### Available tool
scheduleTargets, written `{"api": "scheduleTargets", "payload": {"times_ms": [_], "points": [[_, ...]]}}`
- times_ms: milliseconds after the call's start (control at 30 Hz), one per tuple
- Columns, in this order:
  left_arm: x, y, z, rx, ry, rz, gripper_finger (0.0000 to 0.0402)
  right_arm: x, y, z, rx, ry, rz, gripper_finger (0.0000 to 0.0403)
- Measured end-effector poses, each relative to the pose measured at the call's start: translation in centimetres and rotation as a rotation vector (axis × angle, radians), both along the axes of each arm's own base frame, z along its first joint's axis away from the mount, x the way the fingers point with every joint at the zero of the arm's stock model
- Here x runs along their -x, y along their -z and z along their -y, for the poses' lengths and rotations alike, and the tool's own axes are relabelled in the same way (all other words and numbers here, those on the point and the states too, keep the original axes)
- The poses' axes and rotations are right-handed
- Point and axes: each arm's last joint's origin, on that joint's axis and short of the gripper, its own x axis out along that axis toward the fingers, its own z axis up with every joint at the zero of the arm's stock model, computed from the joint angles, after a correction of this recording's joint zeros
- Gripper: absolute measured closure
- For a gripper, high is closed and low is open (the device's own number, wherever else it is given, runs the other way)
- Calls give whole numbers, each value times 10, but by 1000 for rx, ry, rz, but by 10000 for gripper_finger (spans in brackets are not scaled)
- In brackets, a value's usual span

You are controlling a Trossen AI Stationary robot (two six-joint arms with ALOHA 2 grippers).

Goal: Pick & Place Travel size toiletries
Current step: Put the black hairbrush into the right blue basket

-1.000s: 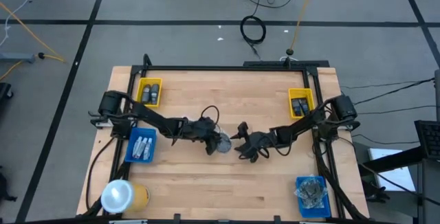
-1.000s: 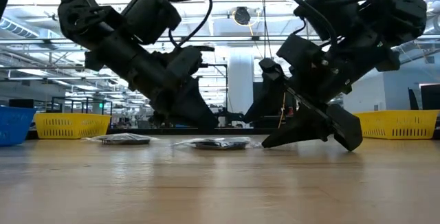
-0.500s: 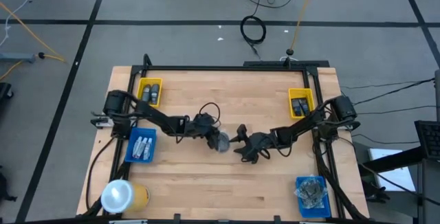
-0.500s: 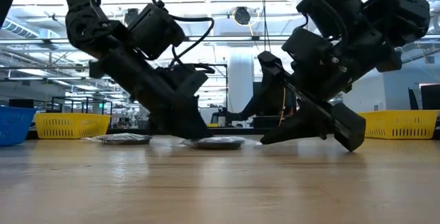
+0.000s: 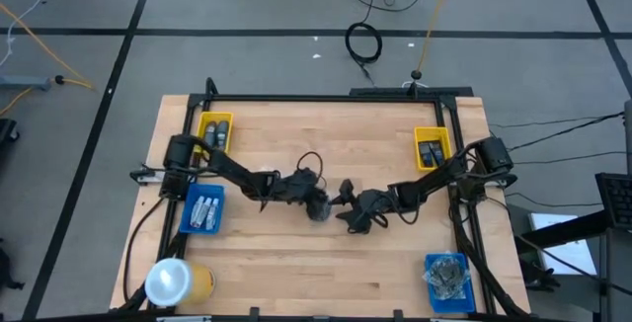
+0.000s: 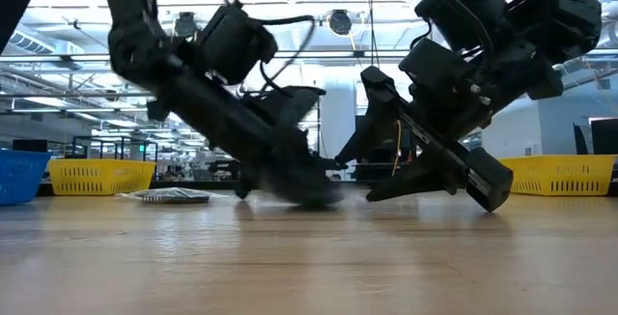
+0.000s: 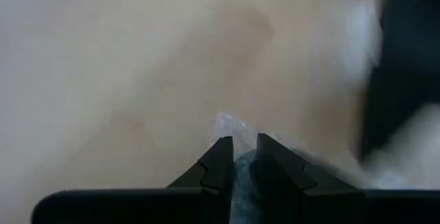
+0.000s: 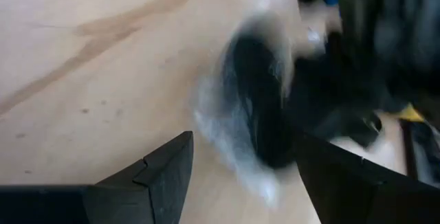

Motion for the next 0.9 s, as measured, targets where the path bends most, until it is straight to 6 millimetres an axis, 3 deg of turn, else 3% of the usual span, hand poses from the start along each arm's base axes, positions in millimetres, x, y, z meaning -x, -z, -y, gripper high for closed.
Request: {"api": "scheduleTargets", "payload": {"times_ms": [200,400,500,667,900], "points": [[16,-57,0,-45,89,-173,335,6,-7,-7,29,81,0,161],[47,-79,9,-43,159,-366,335,8,-5,-7,-55,82,-37,161],[56,-69,17,-16,193,-461,335,8,-4,-5,-120,77,-56,161],[49,-48,31,-18,217,-469,335,6,-5,2,-134,99,-42,161],[17,-23,38,-14,214,-236,335,5,-4,4,-117,-11,-70,161]]}}
